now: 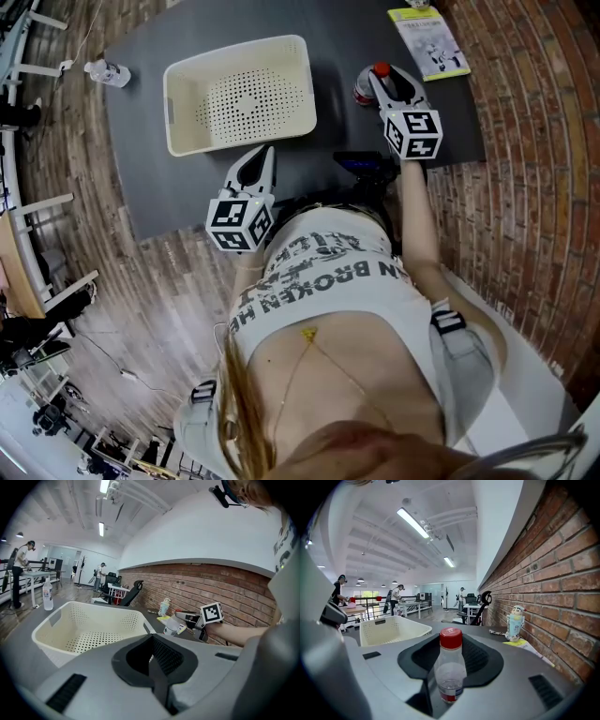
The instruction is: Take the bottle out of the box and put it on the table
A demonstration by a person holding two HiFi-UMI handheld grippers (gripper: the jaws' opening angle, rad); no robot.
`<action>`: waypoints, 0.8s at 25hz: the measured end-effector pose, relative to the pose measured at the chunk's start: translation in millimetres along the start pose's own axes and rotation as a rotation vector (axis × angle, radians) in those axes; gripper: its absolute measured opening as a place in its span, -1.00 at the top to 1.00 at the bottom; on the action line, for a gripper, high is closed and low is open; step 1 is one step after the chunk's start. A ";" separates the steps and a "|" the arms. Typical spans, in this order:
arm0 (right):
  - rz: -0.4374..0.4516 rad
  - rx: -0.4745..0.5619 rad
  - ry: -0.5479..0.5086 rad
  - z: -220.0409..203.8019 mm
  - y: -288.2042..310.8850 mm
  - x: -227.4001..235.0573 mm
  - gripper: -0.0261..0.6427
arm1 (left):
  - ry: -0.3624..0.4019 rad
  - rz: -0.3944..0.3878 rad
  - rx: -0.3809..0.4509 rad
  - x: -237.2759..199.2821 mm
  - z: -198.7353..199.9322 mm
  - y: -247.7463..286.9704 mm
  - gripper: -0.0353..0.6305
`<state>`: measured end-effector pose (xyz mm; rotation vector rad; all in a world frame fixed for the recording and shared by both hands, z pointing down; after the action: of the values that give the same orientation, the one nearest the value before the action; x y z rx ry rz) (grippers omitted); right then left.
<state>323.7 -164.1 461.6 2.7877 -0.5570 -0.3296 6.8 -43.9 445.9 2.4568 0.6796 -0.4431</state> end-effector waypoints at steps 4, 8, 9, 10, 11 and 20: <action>-0.002 0.001 0.002 -1.5 -0.2 0.5 0.50 | 0.003 0.000 0.004 0.5 -0.3 -0.4 0.88; -0.003 -0.001 0.003 -0.5 0.1 0.4 0.50 | 0.000 0.000 0.009 -0.5 1.8 -0.9 0.88; -0.002 -0.002 0.007 -0.2 0.2 0.4 0.50 | -0.002 -0.001 0.010 -0.7 2.3 -1.0 0.88; 0.001 -0.001 0.014 0.2 0.1 0.6 0.50 | -0.002 -0.001 0.011 -0.9 2.7 -1.0 0.88; 0.003 0.004 0.026 1.0 -0.7 0.8 0.50 | -0.001 -0.001 0.011 -0.9 2.9 -0.9 0.88; -0.042 0.024 0.066 2.7 -23.1 2.8 0.54 | -0.004 0.001 0.012 -1.1 1.7 0.4 0.88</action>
<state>333.3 -145.3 451.4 2.8247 -0.4904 -0.2402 5.8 -45.6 445.2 2.4670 0.6758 -0.4524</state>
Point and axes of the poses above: the fingertips, and each gripper's own axes: y forward along the fingers, x to its right, z out of its top, the point moved 9 cm from there along -y, backward along the fingers, and after that the axes turned 9 degrees about -y, right-handed, at the moved point
